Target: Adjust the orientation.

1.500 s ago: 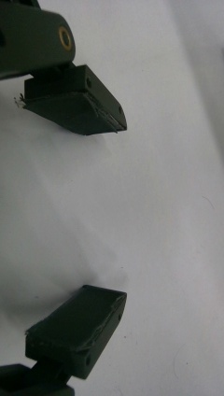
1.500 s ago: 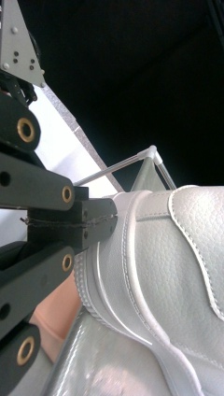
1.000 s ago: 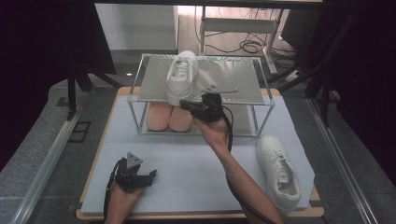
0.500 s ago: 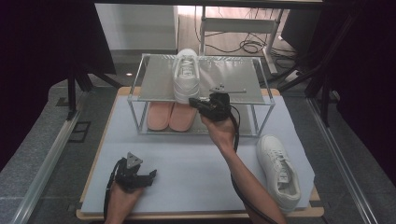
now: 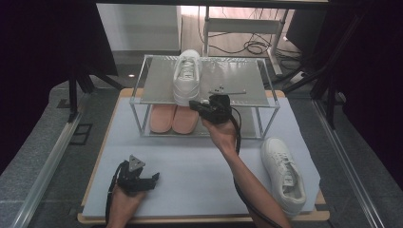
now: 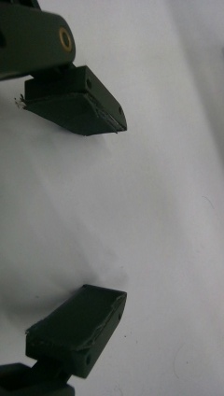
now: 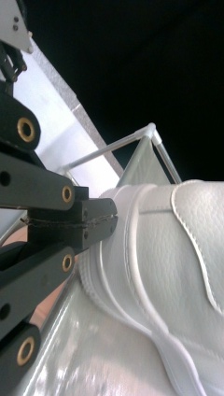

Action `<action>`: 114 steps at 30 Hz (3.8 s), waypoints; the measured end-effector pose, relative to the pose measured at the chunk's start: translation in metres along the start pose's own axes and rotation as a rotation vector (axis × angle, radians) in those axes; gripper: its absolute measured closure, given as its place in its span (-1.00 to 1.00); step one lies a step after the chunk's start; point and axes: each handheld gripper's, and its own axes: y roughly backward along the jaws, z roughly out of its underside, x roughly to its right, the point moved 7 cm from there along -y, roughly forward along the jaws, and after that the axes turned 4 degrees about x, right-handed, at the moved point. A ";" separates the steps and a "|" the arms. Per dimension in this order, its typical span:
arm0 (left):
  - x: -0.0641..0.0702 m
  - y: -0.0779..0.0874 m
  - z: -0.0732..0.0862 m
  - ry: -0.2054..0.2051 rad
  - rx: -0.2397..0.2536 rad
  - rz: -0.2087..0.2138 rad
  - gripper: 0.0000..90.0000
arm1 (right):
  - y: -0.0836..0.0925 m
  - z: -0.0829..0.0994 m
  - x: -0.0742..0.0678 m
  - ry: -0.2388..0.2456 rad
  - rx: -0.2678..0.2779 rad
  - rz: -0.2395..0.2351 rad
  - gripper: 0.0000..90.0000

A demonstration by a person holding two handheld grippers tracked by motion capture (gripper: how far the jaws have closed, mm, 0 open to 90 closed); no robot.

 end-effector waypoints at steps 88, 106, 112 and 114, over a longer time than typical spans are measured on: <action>0.000 0.000 0.000 0.003 -0.002 -0.001 -0.64 | 0.172 0.108 0.055 0.086 -0.321 0.235 -0.07; 0.000 0.000 0.000 -0.003 -0.006 -0.001 -0.64 | 0.225 0.116 0.078 0.026 -0.319 0.347 -0.01; 0.000 0.000 0.000 -0.002 -0.005 -0.001 -0.64 | 0.245 0.118 0.093 0.004 -0.312 0.407 0.20; 0.000 0.000 0.000 -0.002 -0.005 -0.001 -0.64 | 0.251 0.119 0.098 -0.008 -0.309 0.424 0.31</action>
